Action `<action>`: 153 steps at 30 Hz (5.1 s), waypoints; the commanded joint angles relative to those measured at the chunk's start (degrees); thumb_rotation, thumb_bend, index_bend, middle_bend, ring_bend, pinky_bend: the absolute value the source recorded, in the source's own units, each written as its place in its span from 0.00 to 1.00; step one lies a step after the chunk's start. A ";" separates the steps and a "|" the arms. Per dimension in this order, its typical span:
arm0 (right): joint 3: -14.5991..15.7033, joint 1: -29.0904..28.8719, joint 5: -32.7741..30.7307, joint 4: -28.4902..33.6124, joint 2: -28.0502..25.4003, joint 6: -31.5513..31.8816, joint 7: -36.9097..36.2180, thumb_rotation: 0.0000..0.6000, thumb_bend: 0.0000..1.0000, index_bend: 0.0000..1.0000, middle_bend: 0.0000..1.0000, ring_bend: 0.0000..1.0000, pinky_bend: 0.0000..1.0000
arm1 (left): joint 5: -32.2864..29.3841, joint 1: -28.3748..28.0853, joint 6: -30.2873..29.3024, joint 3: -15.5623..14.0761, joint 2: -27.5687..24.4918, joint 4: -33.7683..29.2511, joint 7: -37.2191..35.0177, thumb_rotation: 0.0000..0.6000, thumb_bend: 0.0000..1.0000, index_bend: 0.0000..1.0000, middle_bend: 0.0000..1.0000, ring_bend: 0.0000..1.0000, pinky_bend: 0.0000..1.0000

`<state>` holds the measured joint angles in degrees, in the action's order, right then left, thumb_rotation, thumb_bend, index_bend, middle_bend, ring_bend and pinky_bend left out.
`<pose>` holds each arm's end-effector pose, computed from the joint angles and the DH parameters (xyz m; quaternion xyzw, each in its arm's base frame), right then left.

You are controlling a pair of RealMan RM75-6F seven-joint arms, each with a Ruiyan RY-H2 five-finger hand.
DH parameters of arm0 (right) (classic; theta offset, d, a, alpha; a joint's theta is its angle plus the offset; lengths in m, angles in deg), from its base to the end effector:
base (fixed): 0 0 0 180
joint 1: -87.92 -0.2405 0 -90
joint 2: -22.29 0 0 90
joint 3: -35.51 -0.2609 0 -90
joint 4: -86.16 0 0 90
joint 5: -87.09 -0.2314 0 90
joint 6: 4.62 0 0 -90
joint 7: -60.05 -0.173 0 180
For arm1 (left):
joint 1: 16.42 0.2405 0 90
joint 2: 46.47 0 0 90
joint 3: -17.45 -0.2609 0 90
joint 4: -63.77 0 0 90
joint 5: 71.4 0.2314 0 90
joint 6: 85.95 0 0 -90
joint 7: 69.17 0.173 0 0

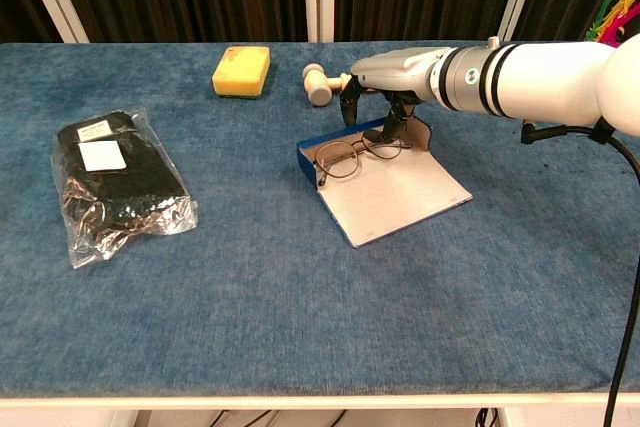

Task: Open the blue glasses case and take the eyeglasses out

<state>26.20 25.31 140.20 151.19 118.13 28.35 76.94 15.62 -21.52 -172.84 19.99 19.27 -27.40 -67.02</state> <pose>-0.0899 -0.4467 -0.1070 0.8223 -0.3570 0.2725 0.3494 -0.3197 0.2123 0.1369 -0.6005 -0.3661 -0.3929 0.5925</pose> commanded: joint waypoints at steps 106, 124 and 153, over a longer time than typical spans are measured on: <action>4.17 17.38 16.28 23.71 -8.69 18.06 3.03 1.00 0.48 0.69 0.27 0.00 0.00 | 0.83 -0.14 -0.59 -0.24 -0.08 -0.35 0.33 1.00 0.07 0.21 0.12 0.02 0.00; 10.38 17.91 17.05 33.32 -12.91 14.62 9.36 1.00 0.24 0.25 0.18 0.00 0.00 | 1.48 0.20 -1.30 -0.36 -0.28 -1.12 1.08 1.00 0.07 0.21 0.12 0.02 0.00; 11.51 48.34 25.80 34.98 -32.90 56.02 -11.95 1.00 0.27 0.00 0.08 0.00 0.00 | -1.54 -0.89 1.89 0.43 1.29 2.00 -1.91 1.00 0.07 0.21 0.12 0.02 0.00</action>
<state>36.37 70.35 164.43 187.38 86.47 81.33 67.83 14.08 -22.39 -170.99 20.41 20.57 -25.43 -68.93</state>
